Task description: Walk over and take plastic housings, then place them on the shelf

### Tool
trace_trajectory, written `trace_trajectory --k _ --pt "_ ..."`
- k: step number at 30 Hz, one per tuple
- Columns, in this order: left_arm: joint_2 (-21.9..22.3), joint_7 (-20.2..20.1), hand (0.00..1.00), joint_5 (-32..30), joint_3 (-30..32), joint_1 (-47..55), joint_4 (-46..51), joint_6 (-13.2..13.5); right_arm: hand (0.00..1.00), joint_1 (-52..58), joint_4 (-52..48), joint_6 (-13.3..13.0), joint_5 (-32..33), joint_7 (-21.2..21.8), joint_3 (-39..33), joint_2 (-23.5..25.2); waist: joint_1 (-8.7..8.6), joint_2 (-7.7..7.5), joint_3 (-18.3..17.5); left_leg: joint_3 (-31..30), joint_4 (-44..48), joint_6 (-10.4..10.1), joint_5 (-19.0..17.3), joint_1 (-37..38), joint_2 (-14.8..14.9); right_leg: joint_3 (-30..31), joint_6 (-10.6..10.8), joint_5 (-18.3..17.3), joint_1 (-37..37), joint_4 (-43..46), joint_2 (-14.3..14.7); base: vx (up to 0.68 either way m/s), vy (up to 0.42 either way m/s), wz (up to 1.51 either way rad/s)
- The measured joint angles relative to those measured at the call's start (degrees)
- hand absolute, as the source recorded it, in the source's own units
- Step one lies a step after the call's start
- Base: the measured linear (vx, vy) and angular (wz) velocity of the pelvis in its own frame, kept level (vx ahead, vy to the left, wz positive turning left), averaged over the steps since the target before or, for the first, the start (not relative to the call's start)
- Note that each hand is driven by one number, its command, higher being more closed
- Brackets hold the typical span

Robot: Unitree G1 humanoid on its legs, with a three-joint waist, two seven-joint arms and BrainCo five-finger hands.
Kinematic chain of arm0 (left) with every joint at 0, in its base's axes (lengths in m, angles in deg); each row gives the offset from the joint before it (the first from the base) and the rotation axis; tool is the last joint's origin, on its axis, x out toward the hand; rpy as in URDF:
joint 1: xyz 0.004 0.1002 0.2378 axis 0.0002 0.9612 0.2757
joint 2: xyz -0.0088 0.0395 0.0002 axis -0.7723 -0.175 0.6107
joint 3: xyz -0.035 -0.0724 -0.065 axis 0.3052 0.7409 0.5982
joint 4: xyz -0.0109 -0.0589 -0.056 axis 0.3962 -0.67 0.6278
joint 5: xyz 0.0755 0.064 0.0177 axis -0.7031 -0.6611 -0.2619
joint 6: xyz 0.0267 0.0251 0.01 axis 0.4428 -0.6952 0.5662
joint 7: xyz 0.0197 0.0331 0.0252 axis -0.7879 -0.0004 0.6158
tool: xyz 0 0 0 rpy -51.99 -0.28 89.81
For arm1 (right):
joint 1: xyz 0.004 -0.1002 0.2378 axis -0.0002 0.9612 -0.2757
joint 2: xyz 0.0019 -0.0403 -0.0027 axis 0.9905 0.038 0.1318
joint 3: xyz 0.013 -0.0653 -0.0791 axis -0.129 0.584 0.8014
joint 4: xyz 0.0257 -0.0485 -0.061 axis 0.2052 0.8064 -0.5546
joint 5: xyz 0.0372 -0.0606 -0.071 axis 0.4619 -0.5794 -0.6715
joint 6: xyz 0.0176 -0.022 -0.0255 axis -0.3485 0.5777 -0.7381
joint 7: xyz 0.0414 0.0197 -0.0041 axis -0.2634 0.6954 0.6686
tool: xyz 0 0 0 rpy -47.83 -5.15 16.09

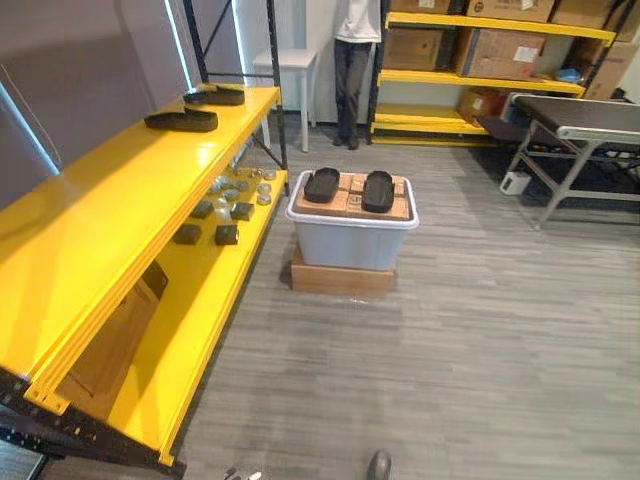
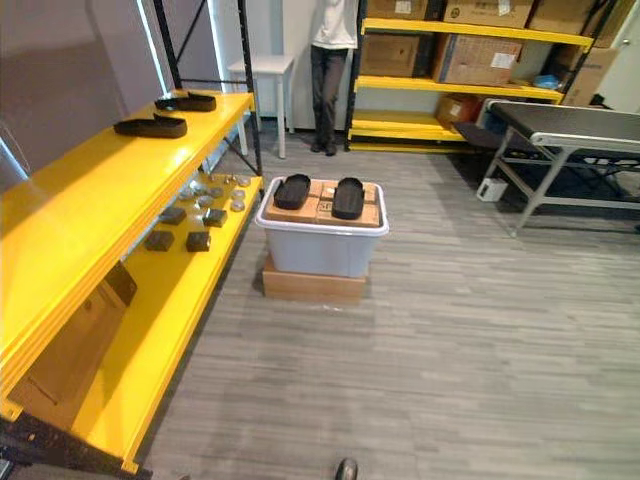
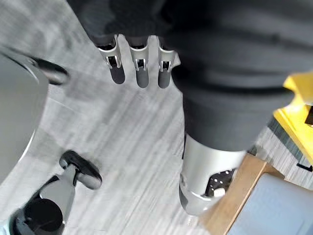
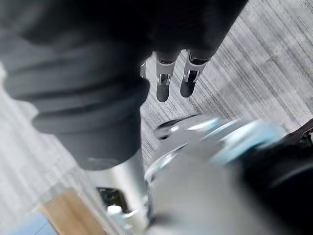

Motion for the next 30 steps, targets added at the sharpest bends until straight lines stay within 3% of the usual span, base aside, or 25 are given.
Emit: trace_trajectory --k 1,2,3,4,5,7,10,12,13,15,16,17,18,19,20,21,22,23,24,25,27,30 --pt "0.7 0.0 0.0 0.0 -0.4 1.1 -0.5 -0.3 0.0 0.0 -0.1 0.2 0.0 -0.5 -0.9 -0.3 -0.58 1.52 -1.1 0.0 3.4 -2.0 -1.4 -0.4 2.7 -1.4 -3.8 -2.5 -0.4 2.4 2.1 0.67 -0.308 0.18" --pt "1.0 0.0 0.0 0.0 -0.4 0.7 -1.1 -0.4 0.0 -0.4 0.0 0.5 0.0 -0.8 -1.7 -0.3 -0.56 2.04 -1.1 0.2 9.9 -2.5 -1.6 -2.6 3.6 -1.7 -5.6 -3.8 -0.2 3.4 2.6 0.66 -0.304 0.14" --pt "2.0 -0.1 0.0 0.0 0.1 0.6 -1.9 -0.5 0.0 -0.8 -0.1 1.1 0.0 -0.8 -2.2 -0.5 -0.52 2.32 -1.0 0.2 21.3 -4.1 0.2 -7.2 4.9 -2.1 -6.2 -5.5 0.8 3.8 3.4 0.62 -0.282 0.03" --pt "3.3 0.3 0.0 0.4 1.2 1.5 -1.7 0.8 0.0 -0.6 -0.3 1.4 -0.2 -0.8 -2.5 -0.9 -0.43 3.13 -0.7 -0.2 33.2 -6.1 5.5 -11.2 7.4 -2.6 -6.3 -7.5 3.9 3.1 5.3 0.69 -0.316 -0.01" --pt "3.0 0.2 0.0 1.0 1.3 1.5 -1.1 1.5 0.0 -0.4 0.1 1.4 -1.1 -0.8 -2.7 -1.5 -0.01 3.85 -0.5 -0.6 45.3 -7.9 8.5 -15.2 9.9 -2.7 -6.8 -9.0 8.2 1.1 7.7 0.55 -0.232 -0.08" --pt "2.3 0.3 0.0 1.3 1.4 1.4 -0.8 2.0 0.0 -1.0 0.1 1.3 -2.9 -0.7 -2.7 -2.0 0.12 4.19 -0.2 0.3 54.6 -7.6 8.3 -19.5 10.9 -1.9 -7.2 -9.6 13.6 -2.8 10.0 0.51 -0.135 -0.26" --pt "2.2 0.2 0.0 1.1 1.4 1.8 -0.9 1.5 0.0 -3.3 0.9 0.9 -3.9 -0.6 -2.9 -2.8 1.52 3.71 0.6 4.8 45.1 -7.2 7.7 -26.3 7.4 1.2 -7.4 -8.6 21.3 -9.3 10.6 0.49 -0.039 -0.59" --pt "2.8 0.3 0.0 1.7 2.8 3.2 -1.0 1.5 0.0 -5.1 0.8 -0.5 -4.4 -0.6 -3.0 -2.8 2.91 3.12 1.6 6.6 25.6 -6.9 8.1 -28.6 4.6 3.5 -6.6 -8.6 25.3 -12.5 9.6 0.46 0.056 -0.6" --pt "2.9 0.3 0.0 1.6 2.8 3.8 -1.0 1.6 0.0 -5.4 0.7 -0.8 -4.4 -0.6 -3.0 -2.8 3.13 2.99 1.9 6.5 16.8 -5.6 9.3 -29.1 3.5 3.7 -5.7 -9.1 27.1 -13.9 9.1 0.47 0.092 -0.31" --pt "3.0 0.8 0.0 1.1 2.4 5.0 -2.2 1.9 0.0 -5.4 0.1 -1.6 -4.4 -0.5 -2.8 -3.0 3.18 3.31 2.2 6.1 1.0 -4.8 13.1 -29.5 2.8 3.8 -2.4 -11.8 32.3 -16.2 8.5 0.56 0.17 -0.09" --pt "3.0 0.9 0.0 1.1 2.2 5.3 -2.2 1.9 0.0 -5.2 0.1 -1.6 -4.4 -0.5 -2.7 -3.1 3.39 3.25 2.2 6.1 0.4 -4.7 14.7 -29.5 2.8 4.0 -1.7 -12.9 33.6 -16.2 8.3 0.61 0.248 -0.1" --pt "2.5 1.1 0.0 1.2 2.1 5.9 -2.2 1.9 0.0 -5.1 0.1 -1.6 -4.4 -0.4 -2.3 -3.0 4.39 2.14 2.1 6.1 2.5 -3.5 20.0 -29.5 1.9 4.9 -0.4 -15.6 34.5 -14.8 6.5 0.57 0.258 -0.22" --pt "1.6 1.6 0.0 1.2 2.0 6.0 -2.1 1.9 0.0 -5.5 0.1 -1.7 -4.5 -0.4 -1.6 -3.0 5.24 0.3 1.8 5.9 6.1 -2.1 20.4 -30.9 -1.0 5.3 1.0 -18.5 33.7 -12.2 3.4 0.58 0.256 -0.22" --pt "1.3 1.8 0.0 1.2 2.1 6.1 -2.1 1.9 0.0 -5.5 0.2 -1.7 -4.6 -0.5 -1.6 -3.0 5.31 -0.25 1.5 6.0 7.6 -1.0 19.6 -31.6 -2.2 5.3 1.8 -19.5 33.4 -10.3 2.0 0.6 0.224 0.0" --pt "1.5 2.5 0.0 1.2 2.1 5.6 -2.8 1.7 0.0 -5.8 0.4 -1.7 -5.8 -0.8 -1.6 -3.3 4.87 -0.95 1.7 5.6 9.5 1.9 18.8 -31.9 -3.7 6.1 2.6 -19.9 30.2 -1.7 -0.3 0.48 0.186 0.17" --pt "1.3 2.4 0.0 1.1 2.0 5.3 -3.0 1.7 0.0 -5.8 0.5 -1.7 -6.3 -0.9 -1.6 -3.2 4.93 -1.03 1.7 5.6 9.5 2.6 18.3 -31.3 -4.4 7.0 3.7 -19.3 27.5 4.7 -1.6 0.62 0.272 0.24" --pt "0.7 2.5 0.0 1.1 1.8 5.0 -3.2 1.7 0.0 -5.9 0.9 -1.7 -6.9 -1.2 -1.6 -2.5 5.06 -1.46 1.9 6.0 8.7 4.5 16.9 -28.6 -5.8 9.4 8.0 -14.7 22.2 18.9 -4.5 0.59 0.27 0.18" --pt "0.0 2.8 0.0 1.0 0.8 4.8 -3.1 1.8 0.0 -5.8 1.1 -1.8 -7.3 -1.3 -1.5 -1.5 4.98 -2.33 2.4 5.6 7.2 5.3 15.1 -24.8 -7.0 10.0 9.2 -10.4 17.8 30.3 -7.2 0.58 0.233 0.15" --pt "-0.1 3.0 0.0 1.2 0.6 4.7 -3.1 1.9 0.0 -5.8 1.5 -1.9 -8.3 -1.3 -1.5 -1.2 4.99 -2.44 2.5 5.3 6.6 5.4 14.4 -22.9 -7.2 9.1 8.5 -10.8 16.0 34.2 -8.3 0.65 0.18 0.16" --pt "0.0 3.1 0.0 1.4 0.3 4.6 -1.8 1.9 0.0 -5.7 2.7 -2.6 -10.5 -1.5 0.1 -1.0 4.8 -2.19 2.4 4.2 4.4 5.5 13.2 -17.9 -7.1 6.1 6.1 -12.3 12.4 38.2 -9.8 0.52 0.122 0.19" --pt "-0.3 3.1 0.0 2.5 -0.3 3.7 -0.2 1.7 0.0 -5.3 2.5 -3.6 -11.3 -2.2 1.9 -0.8 4.4 -1.62 2.8 2.7 1.8 5.2 12.8 -13.7 -6.6 3.5 5.1 -14.0 9.1 34.4 -9.3 0.49 0.053 0.37" --pt "-1.3 2.3 0.0 2.2 -2.0 0.1 1.2 1.0 0.0 -5.3 2.4 -3.8 -11.1 -3.4 2.9 -0.8 2.48 -1.37 2.9 -2.1 0.1 3.0 11.5 -10.5 -3.8 2.9 4.8 -13.2 4.4 11.5 -3.7 0.42 -0.094 0.81"
